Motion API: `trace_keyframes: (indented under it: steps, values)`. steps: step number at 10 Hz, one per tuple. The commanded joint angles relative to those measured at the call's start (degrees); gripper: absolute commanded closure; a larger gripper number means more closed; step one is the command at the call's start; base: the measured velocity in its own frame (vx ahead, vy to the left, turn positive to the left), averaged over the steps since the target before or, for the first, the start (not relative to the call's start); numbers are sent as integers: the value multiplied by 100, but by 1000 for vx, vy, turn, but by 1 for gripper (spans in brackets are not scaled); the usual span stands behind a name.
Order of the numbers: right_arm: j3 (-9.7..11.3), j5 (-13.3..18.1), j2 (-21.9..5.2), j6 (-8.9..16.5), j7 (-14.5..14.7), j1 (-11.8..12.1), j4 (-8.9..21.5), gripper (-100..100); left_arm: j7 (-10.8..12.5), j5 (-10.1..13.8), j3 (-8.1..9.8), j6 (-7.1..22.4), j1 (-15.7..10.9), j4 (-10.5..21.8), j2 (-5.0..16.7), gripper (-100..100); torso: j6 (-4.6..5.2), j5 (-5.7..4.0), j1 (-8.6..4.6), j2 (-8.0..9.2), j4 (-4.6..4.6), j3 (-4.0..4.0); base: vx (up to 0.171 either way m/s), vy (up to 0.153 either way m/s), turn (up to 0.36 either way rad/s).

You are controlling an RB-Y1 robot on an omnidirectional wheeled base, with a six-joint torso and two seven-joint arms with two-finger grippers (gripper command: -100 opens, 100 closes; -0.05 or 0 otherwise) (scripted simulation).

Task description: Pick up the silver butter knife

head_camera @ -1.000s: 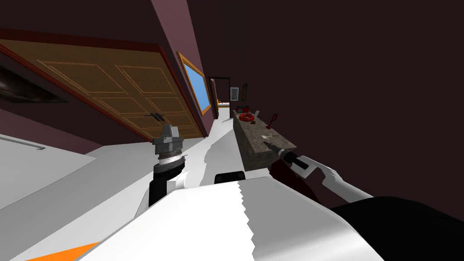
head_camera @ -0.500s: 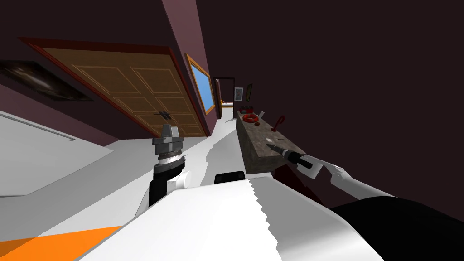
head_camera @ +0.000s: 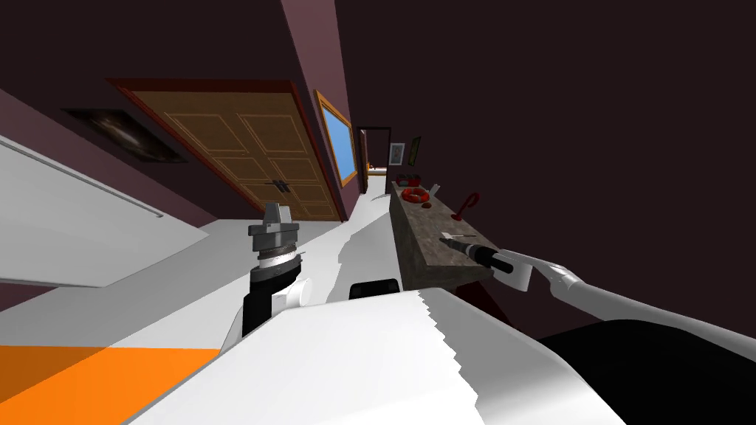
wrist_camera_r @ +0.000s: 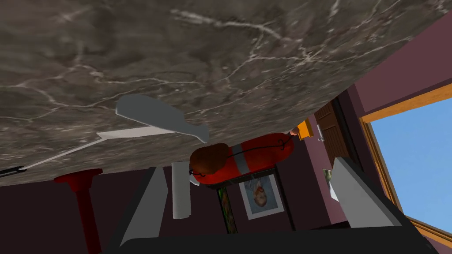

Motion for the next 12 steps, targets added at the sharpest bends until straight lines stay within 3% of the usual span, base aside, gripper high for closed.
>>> trace_keyframes:
  steps: [1,7,10,11,12]
  values:
    - [164,69,-229,122,-91,28,71,-100,0,0,0,0,0,0,0,0,0,0,0,0,0,0,85,-65,175]
    - [740,261,-960,575,-365,136,105,-100,0,0,0,0,0,0,0,0,2,0,6,9,2,5,70,-52,133]
    - [787,271,-1000,591,-374,133,114,-100,0,0,0,0,0,0,0,0,3,2,18,20,4,11,29,-16,52]
    - [802,271,-1008,604,-379,127,115,0,0,0,0,0,0,0,-1,0,6,3,21,27,6,15,0,0,0]
    - [827,326,-812,578,-309,90,265,-100,0,0,0,0,0,0,-1,0,6,4,23,32,8,19,29,-11,91]
